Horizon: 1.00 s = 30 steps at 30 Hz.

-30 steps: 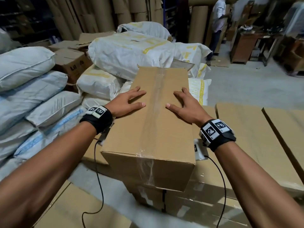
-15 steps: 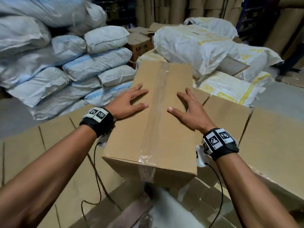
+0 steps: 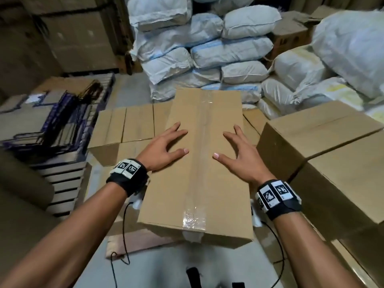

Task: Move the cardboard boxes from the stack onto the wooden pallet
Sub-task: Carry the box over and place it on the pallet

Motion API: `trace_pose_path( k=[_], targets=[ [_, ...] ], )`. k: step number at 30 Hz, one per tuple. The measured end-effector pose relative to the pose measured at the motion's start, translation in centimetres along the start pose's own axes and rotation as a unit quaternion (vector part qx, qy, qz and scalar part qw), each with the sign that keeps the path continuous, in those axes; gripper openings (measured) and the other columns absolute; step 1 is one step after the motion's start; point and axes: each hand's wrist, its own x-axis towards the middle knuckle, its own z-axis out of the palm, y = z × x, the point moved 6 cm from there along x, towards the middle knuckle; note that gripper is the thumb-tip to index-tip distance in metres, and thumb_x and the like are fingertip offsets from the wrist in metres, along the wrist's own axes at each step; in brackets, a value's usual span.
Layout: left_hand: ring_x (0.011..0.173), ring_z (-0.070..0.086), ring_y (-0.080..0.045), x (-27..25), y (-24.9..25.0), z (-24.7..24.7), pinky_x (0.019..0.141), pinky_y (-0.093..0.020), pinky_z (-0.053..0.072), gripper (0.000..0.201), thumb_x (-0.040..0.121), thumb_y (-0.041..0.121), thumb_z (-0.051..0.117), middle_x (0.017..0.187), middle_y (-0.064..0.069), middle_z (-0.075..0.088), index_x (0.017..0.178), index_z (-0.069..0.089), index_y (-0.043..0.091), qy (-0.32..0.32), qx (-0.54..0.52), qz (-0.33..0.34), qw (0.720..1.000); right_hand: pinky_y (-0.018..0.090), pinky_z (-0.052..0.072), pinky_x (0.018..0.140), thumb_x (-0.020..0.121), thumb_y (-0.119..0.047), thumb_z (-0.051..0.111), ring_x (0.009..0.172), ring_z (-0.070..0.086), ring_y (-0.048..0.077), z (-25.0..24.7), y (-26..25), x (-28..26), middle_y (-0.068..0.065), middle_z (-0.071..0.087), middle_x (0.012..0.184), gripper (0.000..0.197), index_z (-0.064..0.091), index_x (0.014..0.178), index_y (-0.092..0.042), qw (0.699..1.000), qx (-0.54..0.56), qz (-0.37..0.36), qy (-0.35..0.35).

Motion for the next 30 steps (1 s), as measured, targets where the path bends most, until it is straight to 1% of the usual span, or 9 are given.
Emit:
trace_pose_path(
  k=[5, 10, 12, 15, 17, 20, 23, 27, 30],
  targets=[
    [0.154, 0.018, 0.005, -9.6, -6.9, -3.0, 0.125, -0.022, 0.014, 0.068, 0.094, 0.053, 0.07, 0.171, 0.019, 0.016, 0.156, 0.044, 0.04, 0.028, 0.002, -0.072, 0.997, 0.024, 0.017, 0.124, 0.083, -0.061, 0.079, 0.158, 0.016, 0.007, 9.3, -5.4, -0.3, -0.008, 0.005, 0.176, 0.088, 0.043, 0.157, -0.03, 0.998, 0.009, -0.033, -0.056],
    [0.152, 0.017, 0.007, -20.5, -15.0, -5.5, 0.122, -0.019, 0.012, 0.068, 0.095, 0.052, 0.071, 0.171, 0.021, 0.016, 0.156, 0.044, 0.04, 0.038, -0.02, -0.135, 0.99, 0.022, 0.015, 0.119, 0.082, -0.062, 0.079, 0.158, 0.017, 0.007, 20.9, -11.1, -2.5, -0.012, 0.003, 0.176, 0.09, 0.041, 0.158, -0.032, 0.992, 0.021, -0.032, -0.118],
    [0.152, 0.018, 0.007, -24.6, -18.4, -6.6, 0.123, -0.021, 0.013, 0.068, 0.094, 0.052, 0.071, 0.171, 0.021, 0.017, 0.155, 0.044, 0.041, 0.04, -0.019, -0.16, 0.986, 0.024, 0.016, 0.12, 0.081, -0.063, 0.08, 0.158, 0.017, 0.007, 25.6, -13.3, -3.4, -0.014, 0.003, 0.175, 0.092, 0.041, 0.158, -0.033, 0.989, 0.035, -0.027, -0.141],
    [0.154, 0.018, 0.004, -30.1, -23.2, -8.5, 0.126, -0.029, 0.016, 0.069, 0.092, 0.058, 0.07, 0.17, 0.024, 0.016, 0.155, 0.043, 0.045, 0.04, -0.018, -0.182, 0.982, 0.033, 0.019, 0.125, 0.078, -0.069, 0.078, 0.158, 0.016, 0.008, 31.7, -16.5, -4.5, -0.018, 0.002, 0.174, 0.095, 0.039, 0.159, -0.037, 0.984, 0.043, -0.028, -0.168],
    [0.155, 0.018, 0.003, -33.0, -25.9, -9.8, 0.127, -0.029, 0.015, 0.07, 0.092, 0.059, 0.069, 0.17, 0.024, 0.016, 0.155, 0.042, 0.045, 0.04, -0.02, -0.191, 0.981, 0.031, 0.019, 0.123, 0.079, -0.068, 0.078, 0.158, 0.016, 0.008, 35.4, -18.5, -4.6, -0.018, 0.001, 0.174, 0.095, 0.038, 0.159, -0.037, 0.982, 0.041, -0.029, -0.181],
    [0.155, 0.018, 0.002, -36.4, -29.3, -12.3, 0.126, -0.027, 0.015, 0.07, 0.093, 0.057, 0.07, 0.171, 0.022, 0.016, 0.156, 0.042, 0.042, 0.042, -0.018, -0.206, 0.977, 0.029, 0.017, 0.122, 0.078, -0.07, 0.078, 0.159, 0.015, 0.008, 39.9, -21.6, -4.4, -0.018, 0.0, 0.174, 0.095, 0.038, 0.159, -0.038, 0.978, 0.043, -0.035, -0.2],
    [0.155, 0.019, 0.002, -38.2, -32.6, -15.0, 0.125, -0.025, 0.015, 0.068, 0.094, 0.055, 0.07, 0.171, 0.022, 0.017, 0.155, 0.044, 0.041, 0.053, -0.014, -0.214, 0.975, 0.025, 0.014, 0.119, 0.08, -0.066, 0.079, 0.157, 0.013, 0.005, 43.8, -24.4, -2.9, -0.017, 0.0, 0.175, 0.094, 0.038, 0.159, -0.037, 0.974, 0.051, -0.048, -0.215],
    [0.156, 0.02, -0.001, -38.7, -37.1, -17.6, 0.128, -0.032, 0.017, 0.069, 0.094, 0.057, 0.069, 0.171, 0.02, 0.018, 0.156, 0.044, 0.04, 0.055, -0.008, -0.226, 0.972, 0.028, 0.017, 0.125, 0.08, -0.065, 0.08, 0.158, 0.015, 0.005, 47.9, -26.6, 0.2, -0.014, 0.003, 0.175, 0.092, 0.04, 0.158, -0.035, 0.972, 0.054, -0.058, -0.22],
    [0.156, 0.023, -0.004, -38.1, -41.7, -19.7, 0.129, -0.033, 0.018, 0.071, 0.093, 0.06, 0.069, 0.171, 0.021, 0.017, 0.156, 0.043, 0.041, 0.059, -0.002, -0.238, 0.97, 0.023, 0.015, 0.123, 0.08, -0.064, 0.081, 0.157, 0.014, 0.002, 51.7, -27.9, 3.9, -0.014, 0.004, 0.175, 0.091, 0.041, 0.157, -0.035, 0.97, 0.061, -0.069, -0.225]
  ],
)
